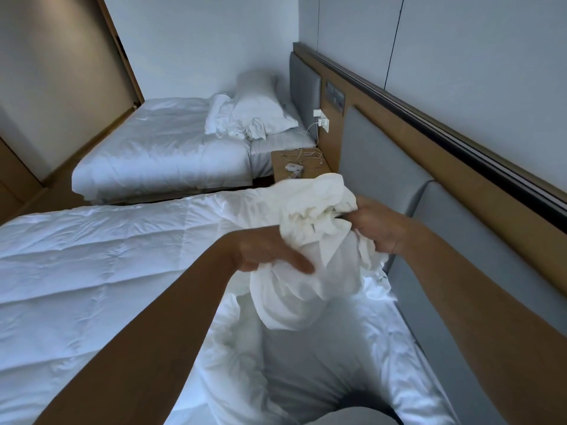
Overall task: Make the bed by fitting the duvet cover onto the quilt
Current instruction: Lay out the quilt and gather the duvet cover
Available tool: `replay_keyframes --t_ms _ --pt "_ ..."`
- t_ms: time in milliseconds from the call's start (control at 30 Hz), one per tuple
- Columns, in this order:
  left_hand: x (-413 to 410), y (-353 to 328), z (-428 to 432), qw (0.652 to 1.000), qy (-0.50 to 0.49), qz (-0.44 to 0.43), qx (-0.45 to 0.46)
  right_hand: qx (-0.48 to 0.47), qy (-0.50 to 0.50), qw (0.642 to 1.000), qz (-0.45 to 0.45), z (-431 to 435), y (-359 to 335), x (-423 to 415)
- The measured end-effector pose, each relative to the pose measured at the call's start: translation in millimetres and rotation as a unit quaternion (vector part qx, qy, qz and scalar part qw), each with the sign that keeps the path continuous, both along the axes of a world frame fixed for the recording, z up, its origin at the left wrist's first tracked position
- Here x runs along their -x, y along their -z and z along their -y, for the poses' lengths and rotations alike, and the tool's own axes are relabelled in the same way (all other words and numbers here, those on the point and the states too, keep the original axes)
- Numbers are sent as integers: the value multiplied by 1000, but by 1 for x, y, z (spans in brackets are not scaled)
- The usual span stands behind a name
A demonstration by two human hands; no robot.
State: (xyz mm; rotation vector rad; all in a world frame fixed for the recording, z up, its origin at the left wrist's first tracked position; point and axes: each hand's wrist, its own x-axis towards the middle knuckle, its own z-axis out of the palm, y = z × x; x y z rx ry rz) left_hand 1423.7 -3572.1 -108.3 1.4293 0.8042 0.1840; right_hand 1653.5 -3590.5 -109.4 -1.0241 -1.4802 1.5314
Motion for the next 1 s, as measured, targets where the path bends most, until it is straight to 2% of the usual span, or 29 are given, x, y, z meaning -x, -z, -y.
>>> replay_keyframes --t_ms 33,100,200,267,333,400,467,500,567,633,700,800,900,1000 --pt "-3 3 4 999 31 -33 -18 -13 8 1000 -8 -1 -2 3" --pt "-8 8 10 998 28 -44 -29 -26 29 999 -29 -3 -4 2" --pt "-7 10 11 994 -55 51 77 -13 54 997 -53 -7 -4 -7" --pt "-5 6 6 979 -101 123 128 37 17 998 -50 -4 -2 -15" --pt "-4 0 0 965 -134 176 144 105 -76 992 9 4 3 -20" --pt "-5 -8 -6 959 -146 198 141 129 -157 973 111 13 6 -14" --pt "-10 -13 -9 965 -141 185 123 99 -156 961 204 18 10 -7" --pt "-11 -14 -11 967 -138 178 118 71 -142 963 217 19 10 -3" --pt "-9 -15 -14 969 -138 170 110 34 -106 978 174 18 6 -3" --pt "-3 -15 -15 980 -109 147 82 36 -57 995 71 16 -1 -9" --pt "-1 -15 -8 996 -32 72 40 20 -13 1000 4 9 -7 -13" --pt "-10 -12 4 997 69 -42 -12 -29 -3 999 -15 -1 -12 -7" --pt "-12 -10 7 999 47 -11 -21 -30 41 998 -47 -6 -12 -7" --pt "-7 -11 8 998 13 58 28 -24 45 998 -37 -7 -7 -14"
